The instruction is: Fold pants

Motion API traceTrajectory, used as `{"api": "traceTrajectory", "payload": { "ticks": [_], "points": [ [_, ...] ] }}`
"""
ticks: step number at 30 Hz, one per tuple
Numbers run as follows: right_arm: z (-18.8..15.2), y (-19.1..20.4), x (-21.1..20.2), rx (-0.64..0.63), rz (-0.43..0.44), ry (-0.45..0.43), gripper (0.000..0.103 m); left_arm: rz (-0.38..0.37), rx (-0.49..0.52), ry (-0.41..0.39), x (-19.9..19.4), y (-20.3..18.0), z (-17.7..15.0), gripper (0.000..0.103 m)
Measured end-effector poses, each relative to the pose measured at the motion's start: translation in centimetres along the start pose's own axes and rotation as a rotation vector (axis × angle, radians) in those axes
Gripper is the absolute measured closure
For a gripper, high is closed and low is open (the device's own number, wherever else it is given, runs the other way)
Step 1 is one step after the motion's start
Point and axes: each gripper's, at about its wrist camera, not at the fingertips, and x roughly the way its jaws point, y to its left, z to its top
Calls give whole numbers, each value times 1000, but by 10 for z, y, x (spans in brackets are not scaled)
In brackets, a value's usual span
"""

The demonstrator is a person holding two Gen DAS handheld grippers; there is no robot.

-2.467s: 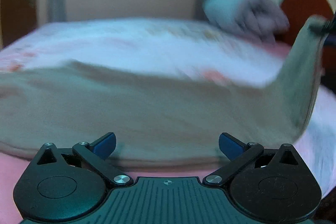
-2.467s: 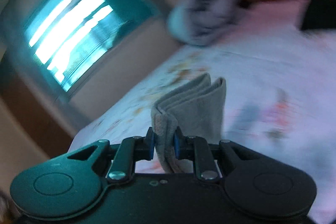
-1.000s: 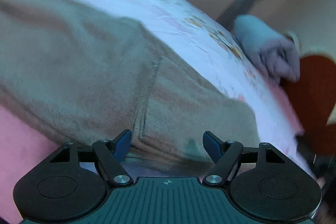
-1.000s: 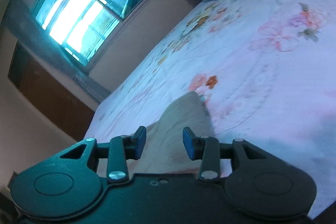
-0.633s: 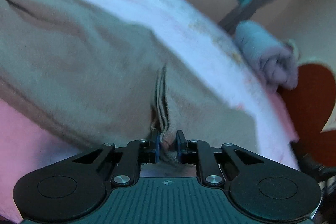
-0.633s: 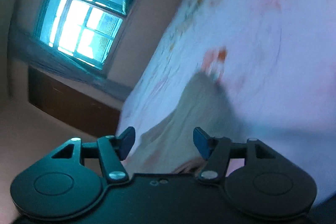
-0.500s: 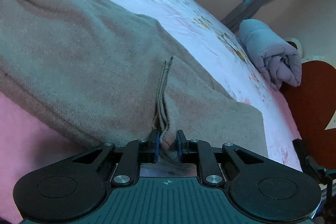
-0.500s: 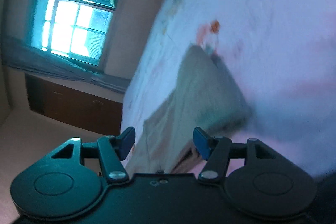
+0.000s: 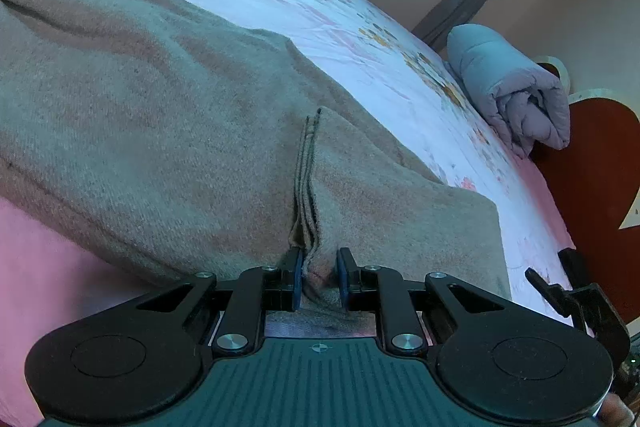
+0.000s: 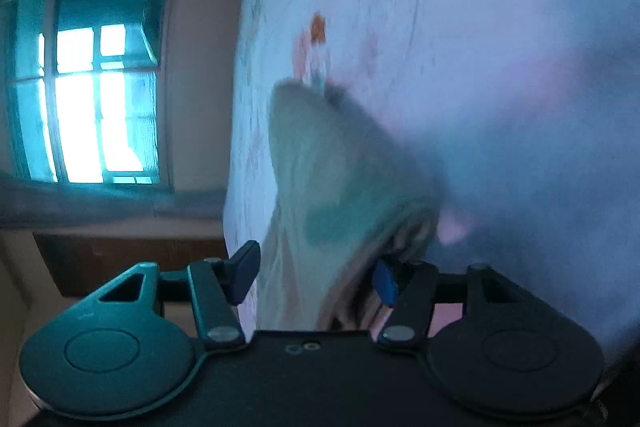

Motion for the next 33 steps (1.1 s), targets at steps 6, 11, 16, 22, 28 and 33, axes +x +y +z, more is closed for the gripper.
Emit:
{"api": "traceTrajectory", "payload": {
  "ticks": [6,11,16,22,28,33],
  "points": [
    [-3,11,-7,-130,-49,-96,77,-4,5,-4,1,1,-2,81],
    [8,-14,-5,50,-85,-41,89,-23,2,0,0,6,-3,79],
    [5,14,-46,-161,-139,-31,56,-9,-15,-45,-20,11,-2,75],
    [10,72,-48,-446,-38,-86,44,-21,57,-169,-51,-18,5,74],
    [28,117,21,-682,-70,-44,53,-73,104,-108,-15,-44,3,74],
    [33,88,90,-771,-353,167,70,-22,89,-64,11,-15,-15,100]
  ]
}}
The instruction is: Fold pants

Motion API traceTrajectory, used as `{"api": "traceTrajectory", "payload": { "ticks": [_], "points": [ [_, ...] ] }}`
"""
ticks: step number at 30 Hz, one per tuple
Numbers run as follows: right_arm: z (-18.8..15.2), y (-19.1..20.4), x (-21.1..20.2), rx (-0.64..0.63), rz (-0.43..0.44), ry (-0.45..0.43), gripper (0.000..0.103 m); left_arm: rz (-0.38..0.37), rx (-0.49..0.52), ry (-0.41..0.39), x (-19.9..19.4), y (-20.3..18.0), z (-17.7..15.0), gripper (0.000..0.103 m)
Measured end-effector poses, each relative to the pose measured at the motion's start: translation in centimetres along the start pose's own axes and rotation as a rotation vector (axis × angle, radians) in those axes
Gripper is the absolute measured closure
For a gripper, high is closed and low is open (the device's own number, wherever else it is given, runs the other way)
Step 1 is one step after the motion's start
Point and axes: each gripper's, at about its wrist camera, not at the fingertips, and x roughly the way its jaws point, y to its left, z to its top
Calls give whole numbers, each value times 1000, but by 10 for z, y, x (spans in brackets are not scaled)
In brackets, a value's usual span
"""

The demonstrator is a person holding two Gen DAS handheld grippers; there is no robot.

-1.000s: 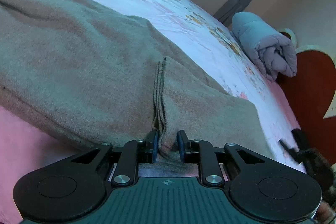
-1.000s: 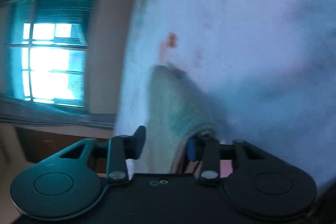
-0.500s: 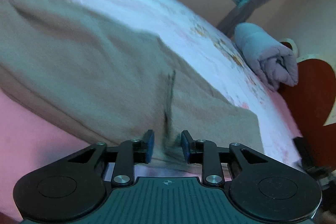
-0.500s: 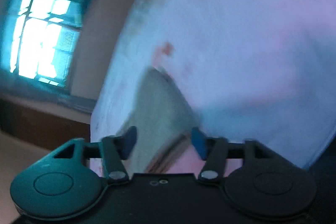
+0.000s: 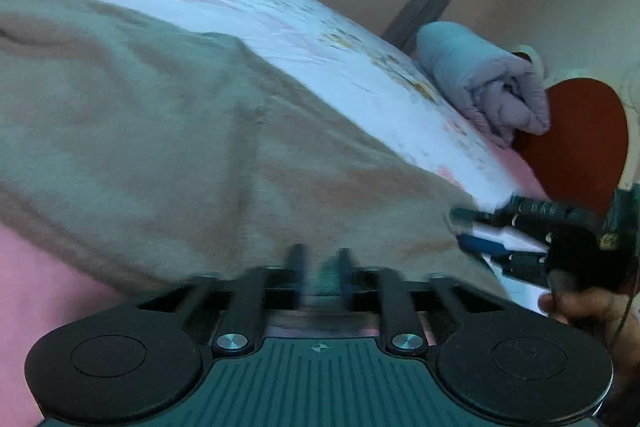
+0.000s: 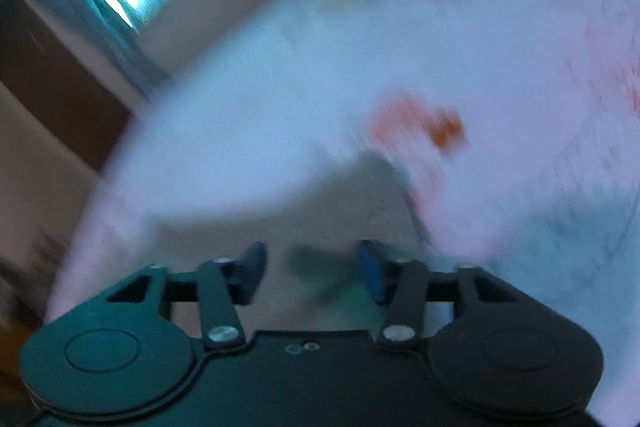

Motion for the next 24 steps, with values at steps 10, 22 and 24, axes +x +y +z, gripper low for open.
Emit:
{"api": "traceTrajectory", "payload": {
  "ticks": [10,22,24],
  "points": [
    [-40,6,-28,-310,-58,66,67,55,94,-16,-11,-2,7,96],
    [-3,70,-7,-480,-154,-75,50,309,164,-6,-12,28,66,89],
    [-9,59,32,-468,-258,37,48,276,186,18,-7,40,64,89]
  ]
}}
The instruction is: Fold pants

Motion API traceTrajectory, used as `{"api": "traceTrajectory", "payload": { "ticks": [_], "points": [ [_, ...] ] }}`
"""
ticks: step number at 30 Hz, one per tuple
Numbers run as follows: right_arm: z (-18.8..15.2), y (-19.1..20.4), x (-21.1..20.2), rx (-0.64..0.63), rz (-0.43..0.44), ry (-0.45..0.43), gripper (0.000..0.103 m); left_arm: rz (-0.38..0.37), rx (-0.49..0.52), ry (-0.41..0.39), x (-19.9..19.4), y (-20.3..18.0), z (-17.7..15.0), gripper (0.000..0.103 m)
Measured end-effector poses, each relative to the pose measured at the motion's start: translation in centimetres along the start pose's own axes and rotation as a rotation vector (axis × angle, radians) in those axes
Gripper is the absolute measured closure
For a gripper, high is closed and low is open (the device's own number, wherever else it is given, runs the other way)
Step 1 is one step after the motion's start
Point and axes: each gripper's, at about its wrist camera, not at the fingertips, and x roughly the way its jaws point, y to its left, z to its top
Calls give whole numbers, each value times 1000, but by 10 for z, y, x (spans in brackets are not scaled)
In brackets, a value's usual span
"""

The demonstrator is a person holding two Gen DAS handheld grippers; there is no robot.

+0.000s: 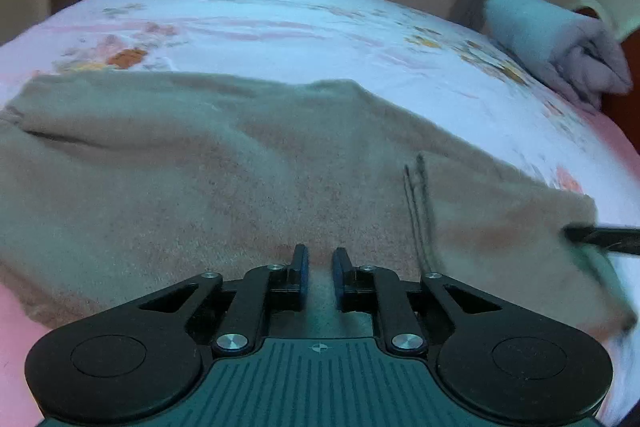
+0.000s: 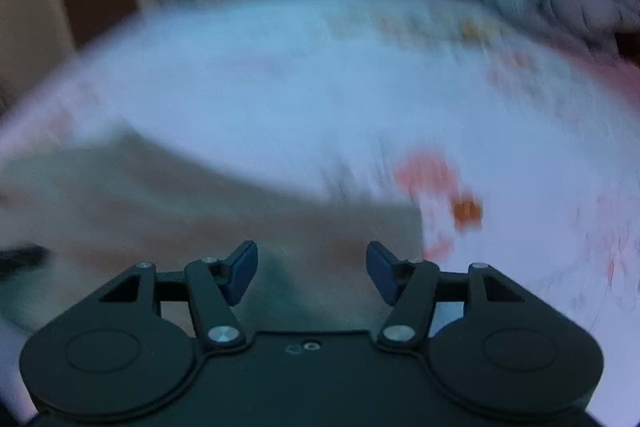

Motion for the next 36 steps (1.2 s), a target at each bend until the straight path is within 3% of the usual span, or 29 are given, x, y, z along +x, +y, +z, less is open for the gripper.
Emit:
{"api": "traceTrajectory", "payload": {
  "ticks": [2,4,6,7,8,9,10,12,14,16,19,22,25,29,35,36],
  "points": [
    [-4,6,1,-24,-25,3,50,-3,2,-2,-9,3,6,89],
    [-1,20,-20,-31,-24,-86,51,16,-1,-66,-25,9,8,83],
    [-2,46,-31,-59,60,-174,46,30,7,-59,-25,17,4,50],
    [-4,63,-25,-93,98,-180,35,12,34,-34,-20,21,1,31],
    [-7,78,-7,-131,102,-121,29,-12,68,-29,-18,22,0,31],
    [-12,90,18,-158,76,-7,29,-9,79,-37,-24,26,1,31],
    [-15,95,21,-154,51,-33,28,-17,72,-60,-36,33,1,30],
    [-11,97,9,-124,61,-50,37,-45,53,-149,-67,59,-2,26],
    [-17,94,-16,-92,91,-139,32,-22,-2,-194,-87,93,-9,17],
    [-26,97,-37,-96,78,-210,32,18,-93,-214,-96,138,-15,17],
    [-37,96,-56,-72,104,-234,31,52,-247,-207,-90,200,-19,17],
    [-44,100,-65,-56,103,-221,31,-43,-417,-220,-73,250,-22,17],
    [-48,104,-70,-37,91,-205,31,-203,-623,-246,-50,292,-31,17],
    [-51,109,-79,-16,84,-192,31,-272,-645,-252,-28,308,-27,17],
    [-51,117,-82,-7,43,-206,31,-232,-530,-237,-3,303,-10,13],
    [-51,119,-80,-10,40,-203,31,-212,-518,-238,-3,301,-7,19]
  ]
}}
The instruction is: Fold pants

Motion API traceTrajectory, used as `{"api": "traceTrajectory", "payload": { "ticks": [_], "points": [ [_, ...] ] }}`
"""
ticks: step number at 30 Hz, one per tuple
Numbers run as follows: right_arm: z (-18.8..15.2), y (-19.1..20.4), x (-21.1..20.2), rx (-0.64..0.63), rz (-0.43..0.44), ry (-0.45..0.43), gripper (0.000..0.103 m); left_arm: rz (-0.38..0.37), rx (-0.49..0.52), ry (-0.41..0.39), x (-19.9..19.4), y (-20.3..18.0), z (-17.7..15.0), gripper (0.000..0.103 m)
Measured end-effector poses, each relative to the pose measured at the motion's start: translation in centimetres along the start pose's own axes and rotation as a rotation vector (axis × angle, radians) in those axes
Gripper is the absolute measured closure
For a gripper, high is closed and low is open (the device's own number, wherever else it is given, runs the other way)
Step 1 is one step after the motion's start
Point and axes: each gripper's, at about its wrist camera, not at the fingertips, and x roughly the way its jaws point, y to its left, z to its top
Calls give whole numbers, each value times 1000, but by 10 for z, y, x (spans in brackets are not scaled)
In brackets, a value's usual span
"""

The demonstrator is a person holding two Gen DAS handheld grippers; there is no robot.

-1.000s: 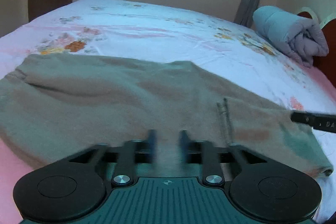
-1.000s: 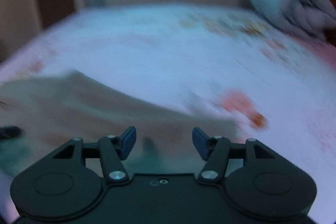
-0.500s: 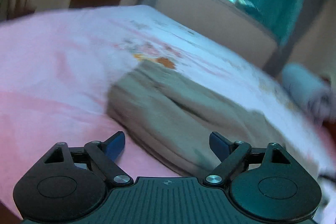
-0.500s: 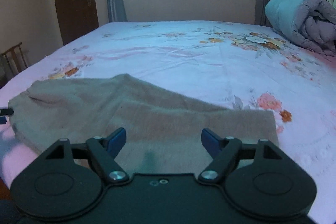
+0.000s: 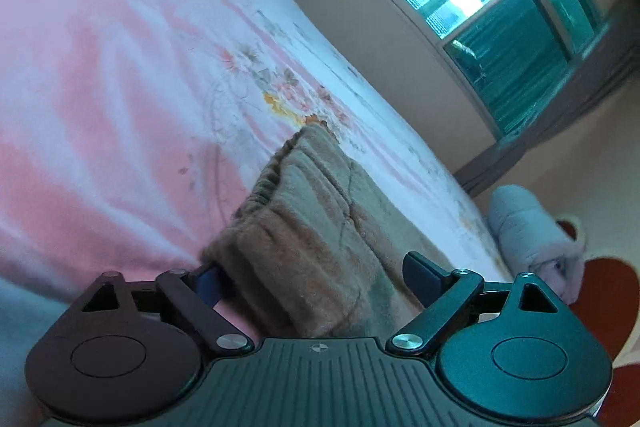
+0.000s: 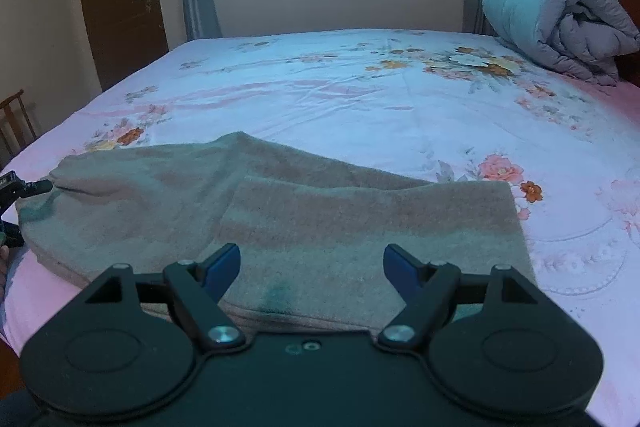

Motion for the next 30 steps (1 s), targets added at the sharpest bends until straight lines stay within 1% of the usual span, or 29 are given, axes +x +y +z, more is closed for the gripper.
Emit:
{"api": "traceTrajectory", "payload": {
  "ticks": [1,2,3,5,7,9,10,11,12,13,14,15,17,21,22,23,24,25,26,27,28,30],
  "points": [
    [0,3,3,-5,-2,5,31,38,-11,-8,-5,1,0,59],
    [0,7,5,-14,-4,9,31,3,-80,1,-10,8,1,63],
    [-1,11,7,-25,-3,7,31,-18,-110,-19,-20,9,4,63],
    [-2,21,10,-55,7,9,31,-32,-73,-35,-30,-4,8,63],
    [-5,33,14,-95,15,12,31,-64,-66,-49,-41,-16,13,64],
    [-9,45,21,-133,14,13,31,-78,-51,-58,-52,-28,18,64],
    [-11,49,26,-153,6,15,28,-86,-36,-64,-57,-36,21,64],
    [-14,54,34,-183,-17,30,26,-90,-19,-68,-59,-46,25,64],
    [-19,59,47,-224,-38,72,26,-95,-7,-69,-63,-53,27,64],
    [-24,60,56,-228,-27,95,25,-109,3,-72,-67,-60,29,64],
    [-25,60,63,-213,-15,109,20,-117,11,-75,-72,-66,30,64],
    [-27,65,70,-239,-37,138,19,-121,19,-77,-69,-72,36,64],
    [-32,74,74,-287,-74,120,18,-136,36,-85,-77,-86,40,64],
    [-33,70,73,-255,-62,111,18,-157,92,-93,-86,-120,46,64],
    [-31,70,72,-242,-56,113,20,-164,103,-94,-87,-129,47,64],
    [-25,67,64,-206,-34,99,36,-171,122,-94,-89,-141,48,64],
    [-19,59,47,-145,26,39,40,-178,137,-95,-92,-152,49,64],
    [-16,51,25,-99,78,-49,29,-189,147,-94,-94,-165,49,64],
    [-15,46,3,-86,94,-138,14,-208,163,-89,-95,-179,47,68],
    [-15,38,-12,-79,95,-190,14,-220,185,-76,-95,-194,44,68],
    [-15,27,-21,-49,102,-205,17,-231,215,-62,-92,-214,39,68],
    [-14,-9,-34,87,109,-234,17,-257,278,-33,-82,-250,25,69]
  ]
}}
